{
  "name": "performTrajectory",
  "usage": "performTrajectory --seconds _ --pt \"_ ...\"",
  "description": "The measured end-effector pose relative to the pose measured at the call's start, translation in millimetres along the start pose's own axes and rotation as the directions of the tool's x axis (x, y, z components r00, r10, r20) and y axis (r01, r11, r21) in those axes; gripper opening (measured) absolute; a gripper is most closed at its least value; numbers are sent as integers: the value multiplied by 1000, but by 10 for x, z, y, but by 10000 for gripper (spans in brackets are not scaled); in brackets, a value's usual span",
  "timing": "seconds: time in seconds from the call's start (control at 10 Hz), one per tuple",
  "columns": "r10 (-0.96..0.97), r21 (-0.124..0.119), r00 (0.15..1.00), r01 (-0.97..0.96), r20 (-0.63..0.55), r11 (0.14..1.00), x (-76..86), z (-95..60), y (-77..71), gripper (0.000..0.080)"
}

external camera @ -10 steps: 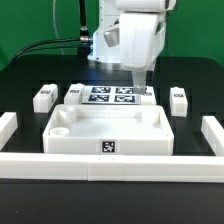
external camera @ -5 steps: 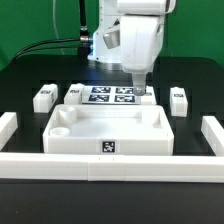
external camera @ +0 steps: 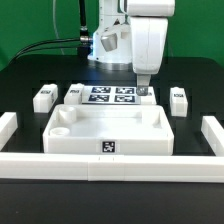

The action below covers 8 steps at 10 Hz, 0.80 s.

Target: Assemble desk

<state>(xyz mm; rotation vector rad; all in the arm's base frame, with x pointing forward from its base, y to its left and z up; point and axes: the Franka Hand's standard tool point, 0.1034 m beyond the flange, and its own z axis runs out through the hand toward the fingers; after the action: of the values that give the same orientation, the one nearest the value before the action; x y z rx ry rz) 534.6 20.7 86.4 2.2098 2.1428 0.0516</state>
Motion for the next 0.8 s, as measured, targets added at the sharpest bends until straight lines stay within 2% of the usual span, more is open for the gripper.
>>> performTrajectory --seconds 0.1,0.2,0.3,0.7,0.8 --pt "-11 -1 1000 11 -1 1000 -13 18 -13 649" --pt "-38 11 999 38 -6 999 -92 142 -164 649" --pt "-29 49 1000 30 -6 998 -145 265 -332 649" --pt "-11 115 1000 13 -18 993 -164 672 -603 649" --pt "-11 126 1000 13 -19 992 -161 725 -640 649"
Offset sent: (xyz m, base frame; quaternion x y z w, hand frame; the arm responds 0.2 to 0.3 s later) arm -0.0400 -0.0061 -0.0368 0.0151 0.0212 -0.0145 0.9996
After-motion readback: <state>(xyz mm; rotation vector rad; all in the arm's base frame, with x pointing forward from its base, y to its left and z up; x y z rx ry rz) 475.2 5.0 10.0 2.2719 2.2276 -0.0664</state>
